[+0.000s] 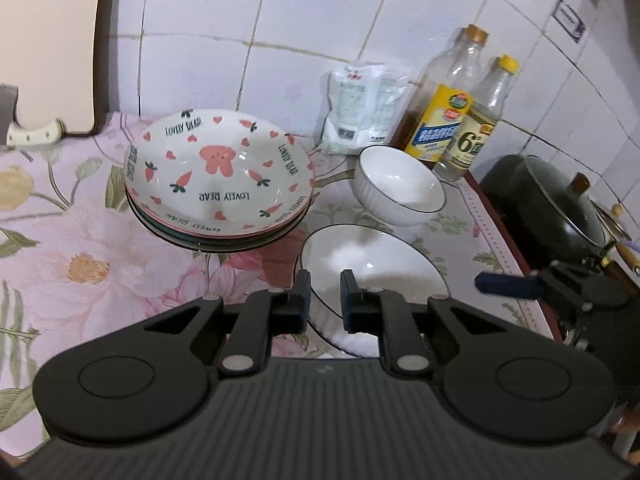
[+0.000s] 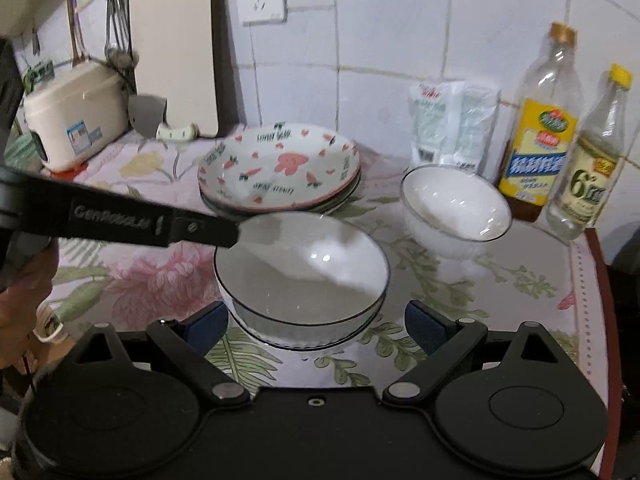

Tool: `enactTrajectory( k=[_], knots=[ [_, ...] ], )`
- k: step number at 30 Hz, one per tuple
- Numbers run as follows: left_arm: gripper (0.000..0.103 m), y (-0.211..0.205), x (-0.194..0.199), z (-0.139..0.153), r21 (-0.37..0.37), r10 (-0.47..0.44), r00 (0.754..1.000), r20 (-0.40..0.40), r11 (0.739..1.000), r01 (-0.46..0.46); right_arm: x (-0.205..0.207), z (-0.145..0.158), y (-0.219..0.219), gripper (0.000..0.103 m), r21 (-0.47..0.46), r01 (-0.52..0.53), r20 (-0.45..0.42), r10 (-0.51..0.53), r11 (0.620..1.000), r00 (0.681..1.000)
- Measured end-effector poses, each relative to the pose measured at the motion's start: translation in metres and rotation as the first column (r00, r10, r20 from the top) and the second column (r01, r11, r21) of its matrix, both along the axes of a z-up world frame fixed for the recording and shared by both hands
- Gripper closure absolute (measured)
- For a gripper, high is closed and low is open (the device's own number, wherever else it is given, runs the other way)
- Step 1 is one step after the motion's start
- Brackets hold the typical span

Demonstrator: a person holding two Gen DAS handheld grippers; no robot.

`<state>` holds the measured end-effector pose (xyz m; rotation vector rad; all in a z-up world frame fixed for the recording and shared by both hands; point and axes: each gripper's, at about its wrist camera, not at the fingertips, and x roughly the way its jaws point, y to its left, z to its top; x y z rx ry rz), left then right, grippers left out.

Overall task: Organize plates and bowls
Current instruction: 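Lower the second bowl into the first bowl and open the left gripper, then move the left gripper toward another white bowl by the bottles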

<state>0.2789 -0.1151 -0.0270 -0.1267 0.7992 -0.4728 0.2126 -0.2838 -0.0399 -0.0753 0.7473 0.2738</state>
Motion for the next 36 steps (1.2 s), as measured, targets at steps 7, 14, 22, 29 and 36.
enactTrajectory(
  k=[7,14,22,29,36],
  knots=[
    [0.086,0.001,-0.032,0.032,0.04,-0.055,0.997,0.051,0.998,0.053,-0.025,0.029,-0.019,0.006,0.048,0.041,0.058,-0.043,0.998,0.997],
    [0.084,-0.002,-0.06,0.063,0.069,-0.095,0.991,0.099,0.994,0.088,-0.049,0.054,-0.026,0.006,0.057,0.062,0.096,-0.068,0.996,0.993],
    [0.079,-0.015,-0.078,0.082,0.118,-0.163,0.976,0.146,0.982,0.146,-0.07,0.079,-0.035,0.006,0.064,0.077,0.164,-0.087,0.995,0.983],
    [0.072,-0.026,-0.067,0.086,0.093,-0.193,0.962,0.195,0.98,0.178,-0.064,0.086,-0.055,0.006,0.144,0.097,0.216,-0.127,0.985,0.968],
    [0.068,-0.043,-0.025,0.08,0.082,-0.226,0.951,0.209,0.974,0.213,-0.022,0.073,-0.083,0.012,0.254,0.16,0.152,-0.203,0.954,0.967]
  ],
)
